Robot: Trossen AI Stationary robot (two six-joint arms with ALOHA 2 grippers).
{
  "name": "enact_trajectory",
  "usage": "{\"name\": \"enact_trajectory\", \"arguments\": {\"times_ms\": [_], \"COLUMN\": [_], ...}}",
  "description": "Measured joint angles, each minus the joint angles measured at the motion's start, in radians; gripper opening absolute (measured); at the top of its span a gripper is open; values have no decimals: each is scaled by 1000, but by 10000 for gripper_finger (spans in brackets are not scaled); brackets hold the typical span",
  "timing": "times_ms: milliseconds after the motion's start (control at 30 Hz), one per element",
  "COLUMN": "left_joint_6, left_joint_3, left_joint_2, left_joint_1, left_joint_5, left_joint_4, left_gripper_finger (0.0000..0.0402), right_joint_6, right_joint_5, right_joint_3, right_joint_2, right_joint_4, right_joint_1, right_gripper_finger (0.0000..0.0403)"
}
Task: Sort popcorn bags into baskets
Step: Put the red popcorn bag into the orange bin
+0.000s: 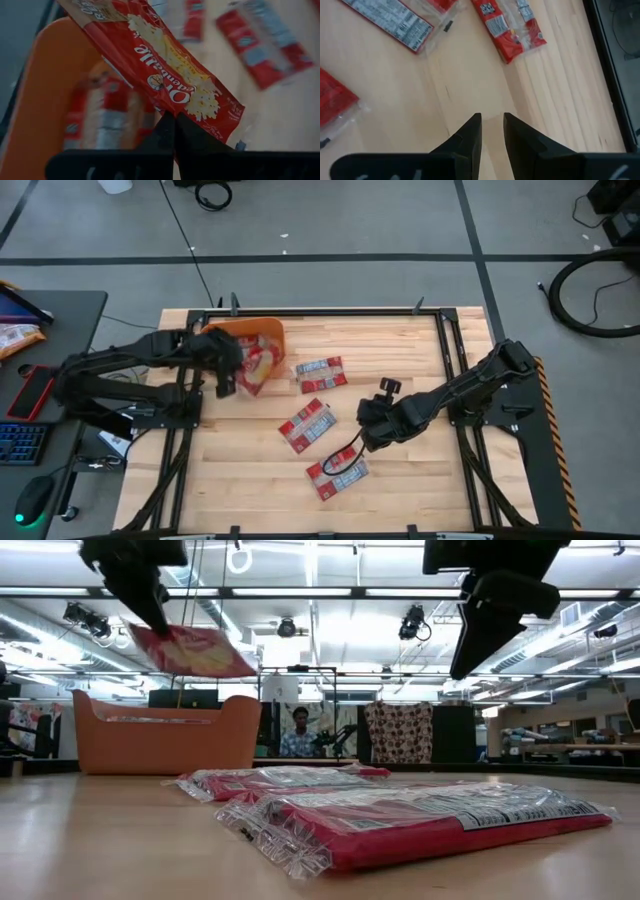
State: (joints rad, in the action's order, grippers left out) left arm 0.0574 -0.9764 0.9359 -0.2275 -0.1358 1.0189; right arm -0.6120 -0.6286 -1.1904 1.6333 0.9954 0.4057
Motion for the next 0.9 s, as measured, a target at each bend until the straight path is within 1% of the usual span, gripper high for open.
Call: {"name": "enact_trajectory", "arguments": {"times_ms": [133, 200, 267, 367, 433, 500, 567, 700, 800, 833, 900], "left_joint_6": [10, 42, 112, 245, 320, 340, 324, 320, 307, 290, 258], "left_joint_3": [0, 0, 0, 1, 1, 1, 1, 1, 2, 2, 2], "left_joint_2": [31, 62, 90, 144, 181, 220, 265, 333, 357, 359, 358], "left_joint_1": [-111, -168, -218, -263, -272, -275, -273, -273, -255, -243, -204], "left_joint_5": [-73, -111, -136, -146, -175, -239, -321, -416, -494, -516, -525], "left_joint_4": [19, 25, 33, 34, 34, 31, 30, 39, 41, 44, 42], "left_gripper_finger": [2, 2, 2, 2, 7, 20, 38, 85, 119, 127, 138], "right_joint_6": [27, 37, 39, 41, 45, 45, 45, 46, 46, 46, 47], "right_joint_5": [-3, -3, -3, -2, -1, -1, 0, 1, 1, 1, 1], "right_joint_3": [0, 0, 0, 0, 0, 0, 0, 0, 0, 0, 0], "right_joint_2": [0, 0, 0, 0, 0, 0, 0, 0, 0, 0, 0], "right_joint_4": [-35, -49, -61, -60, -60, -60, -60, -69, -72, -73, -79], "right_joint_1": [-1, -1, -1, -1, -1, -1, -1, -1, -1, -1, -1], "right_gripper_finger": [87, 87, 87, 87, 87, 87, 87, 87, 87, 87, 87]}}
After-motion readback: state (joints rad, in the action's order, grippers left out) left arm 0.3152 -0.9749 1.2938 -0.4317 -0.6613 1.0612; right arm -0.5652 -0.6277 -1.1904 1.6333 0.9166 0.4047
